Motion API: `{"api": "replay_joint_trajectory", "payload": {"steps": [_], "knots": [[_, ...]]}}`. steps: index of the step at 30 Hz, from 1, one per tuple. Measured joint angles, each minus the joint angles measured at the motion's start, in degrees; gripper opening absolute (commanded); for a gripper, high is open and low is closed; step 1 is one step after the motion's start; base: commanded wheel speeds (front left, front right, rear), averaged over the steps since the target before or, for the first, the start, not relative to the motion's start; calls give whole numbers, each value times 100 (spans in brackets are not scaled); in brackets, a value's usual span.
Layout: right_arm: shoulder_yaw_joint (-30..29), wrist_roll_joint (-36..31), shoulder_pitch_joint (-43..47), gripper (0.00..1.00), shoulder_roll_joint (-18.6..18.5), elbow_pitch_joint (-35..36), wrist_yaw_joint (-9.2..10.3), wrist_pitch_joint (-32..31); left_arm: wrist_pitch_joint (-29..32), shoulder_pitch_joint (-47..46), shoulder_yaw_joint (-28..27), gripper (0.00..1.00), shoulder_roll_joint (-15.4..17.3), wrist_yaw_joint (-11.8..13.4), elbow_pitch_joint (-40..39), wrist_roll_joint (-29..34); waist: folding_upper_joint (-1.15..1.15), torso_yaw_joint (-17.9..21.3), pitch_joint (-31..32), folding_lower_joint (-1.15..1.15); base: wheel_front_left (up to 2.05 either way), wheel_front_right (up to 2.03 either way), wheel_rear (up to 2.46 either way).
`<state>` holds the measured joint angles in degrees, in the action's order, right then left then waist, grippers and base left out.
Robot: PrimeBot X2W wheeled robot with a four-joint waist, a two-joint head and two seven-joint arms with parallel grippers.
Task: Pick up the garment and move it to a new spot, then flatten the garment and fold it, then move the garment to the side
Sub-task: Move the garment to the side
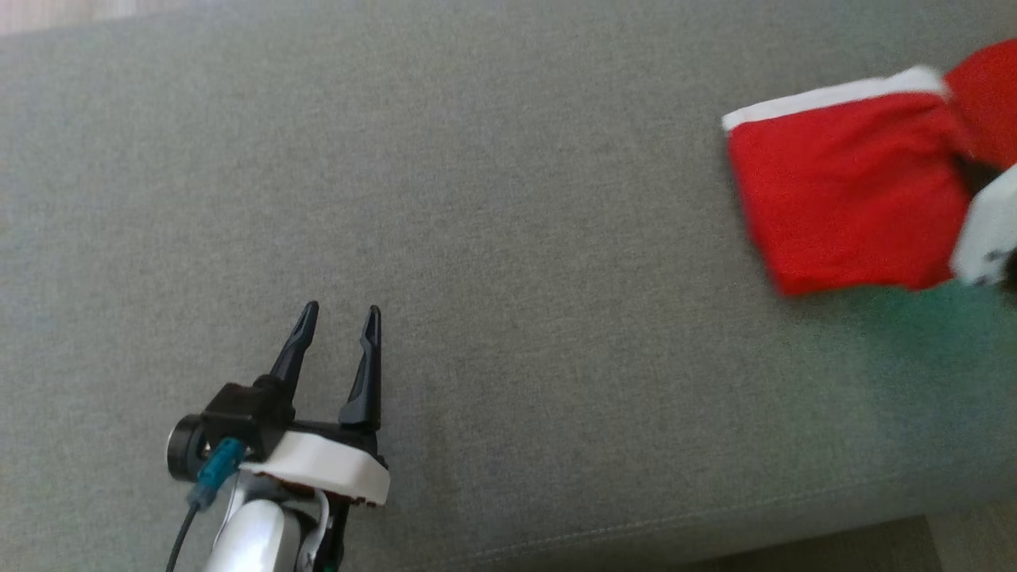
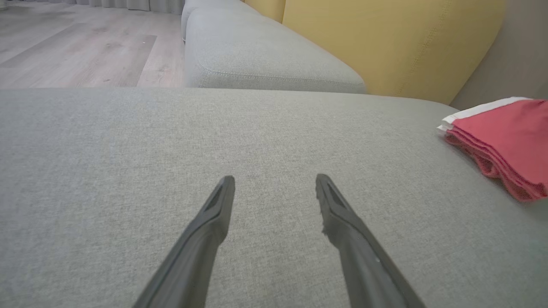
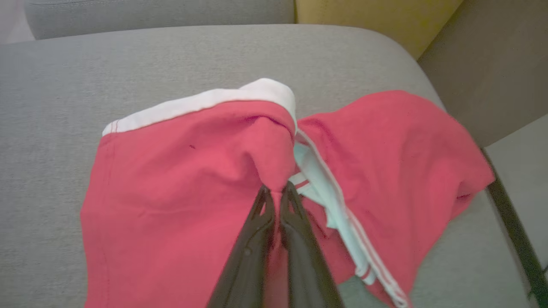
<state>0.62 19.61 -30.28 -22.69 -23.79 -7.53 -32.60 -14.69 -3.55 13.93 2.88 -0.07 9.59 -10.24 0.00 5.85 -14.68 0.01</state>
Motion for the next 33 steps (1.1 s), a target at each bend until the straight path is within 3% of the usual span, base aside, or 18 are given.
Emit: {"api": "replay_joint_trajectory", "payload": {"steps": [8, 16, 17, 18, 19, 27, 33], "knots": [[-178, -549, -205, 0, -1292, 41, 0, -693, 0, -23, -144, 100, -2, -47, 15, 60, 0, -215, -301, -1, 0, 0, 0], [-210, -1532, -271, 0, -1933, -508, 0, -435, 0, -26, -168, 100, -3, -91, -15, 93, 0, -500, -476, -1, 0, 0, 0], [-328, -1734, -333, 25, -1928, -578, 0, -283, 0, -26, -168, 100, -3, -91, -23, 94, 0, -517, -501, 0, 0, 0, 0], [-417, -1918, -396, 72, -1927, -637, 0, -151, 0, -26, -169, 100, -3, -90, -33, 94, 0, -530, -522, 0, 0, 0, 0], [-494, -2081, -457, 100, -1916, -691, 0, -44, 0, -28, -169, 100, -3, -88, -35, 94, 0, -537, -539, -1, 0, 0, 0], [-988, -2842, -533, 100, -1389, -853, -1, 566, 0, -27, -185, 100, -3, -36, -40, 96, 0, -425, -495, -1, 0, 0, 0], [-1377, -2804, -521, 100, -747, -365, -1, 1177, 0, -20, -192, 100, -4, -36, -40, 94, 0, -339, -259, -1, 0, 0, 0]]}}
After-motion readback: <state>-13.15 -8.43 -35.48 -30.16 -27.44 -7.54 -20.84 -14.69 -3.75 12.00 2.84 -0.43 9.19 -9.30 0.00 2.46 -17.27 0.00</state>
